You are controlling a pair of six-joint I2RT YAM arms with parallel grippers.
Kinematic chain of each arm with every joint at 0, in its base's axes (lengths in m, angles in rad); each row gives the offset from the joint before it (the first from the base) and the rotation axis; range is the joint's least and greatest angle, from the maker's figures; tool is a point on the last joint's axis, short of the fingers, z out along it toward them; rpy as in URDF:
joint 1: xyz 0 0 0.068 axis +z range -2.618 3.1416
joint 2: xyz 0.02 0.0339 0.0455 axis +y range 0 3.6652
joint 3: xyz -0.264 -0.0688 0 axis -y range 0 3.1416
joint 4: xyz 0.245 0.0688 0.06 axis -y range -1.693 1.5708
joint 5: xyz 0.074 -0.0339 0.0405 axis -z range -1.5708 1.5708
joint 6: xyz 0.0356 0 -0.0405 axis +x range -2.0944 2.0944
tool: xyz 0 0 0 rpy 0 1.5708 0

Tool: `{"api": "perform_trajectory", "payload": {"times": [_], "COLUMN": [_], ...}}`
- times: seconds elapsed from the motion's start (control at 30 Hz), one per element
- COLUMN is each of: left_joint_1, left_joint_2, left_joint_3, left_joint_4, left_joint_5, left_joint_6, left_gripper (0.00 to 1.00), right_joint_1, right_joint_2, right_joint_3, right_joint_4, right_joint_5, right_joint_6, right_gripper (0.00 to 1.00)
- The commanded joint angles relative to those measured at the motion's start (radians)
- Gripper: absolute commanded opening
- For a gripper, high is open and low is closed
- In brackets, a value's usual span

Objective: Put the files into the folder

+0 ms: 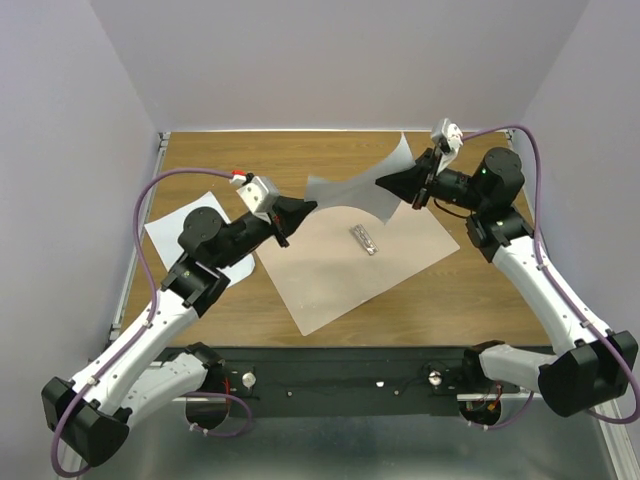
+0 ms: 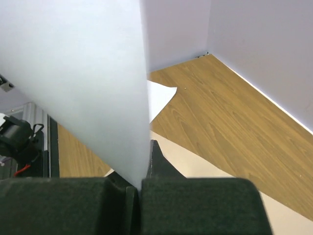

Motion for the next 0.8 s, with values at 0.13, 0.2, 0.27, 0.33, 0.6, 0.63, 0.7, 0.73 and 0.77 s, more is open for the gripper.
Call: {"api": "perform_trajectory", "payload": {"times": [0.13,0.2,0.27,0.33,0.6,0.63,0.7,0.73,0.77], "left_joint_1": [0.004,0.006,0.006,0.006,0.017,0.018,0.02,0.021,0.023], "left_joint_2": [0.011,0.003,-0.01,-0.02,0.012,0.022,0.048,0.055,0.069], "left_joint_3": [-0.045,-0.054,-0.066,-0.077,-0.192,-0.201,-0.238,-0.253,-0.285], "left_joint_4": [-0.137,-0.226,-0.305,-0.352,-0.453,-0.45,-0.416,-0.398,-0.367], "left_joint_5": [-0.361,-0.456,-0.553,-0.604,-0.638,-0.621,-0.598,-0.58,-0.552], "left_joint_6": [-0.272,-0.33,-0.401,-0.436,-0.608,-0.611,-0.625,-0.631,-0.639], "left_gripper": [0.34,0.67,0.98,0.98,0.98,0.98,0.99,0.98,0.98], "right_joint_1": [-0.01,-0.01,-0.01,-0.01,-0.01,-0.012,-0.01,-0.01,-0.012], "right_joint_2": [0.059,0.076,0.087,0.1,0.229,0.258,0.286,0.292,0.3], "right_joint_3": [0.024,0.027,0.033,0.018,0.031,0.047,0.079,0.099,0.102], "right_joint_4": [-0.146,-0.236,-0.352,-0.437,-0.636,-0.663,-0.714,-0.744,-0.752], "right_joint_5": [0.038,0.052,0.121,0.156,0.285,0.31,0.292,0.284,0.292], "right_joint_6": [0.153,0.109,0.086,0.058,-0.279,-0.302,-0.452,-0.497,-0.569], "right_gripper": [0.01,0.01,0.01,0.01,0.01,0.01,0.01,0.01,0.01]}}
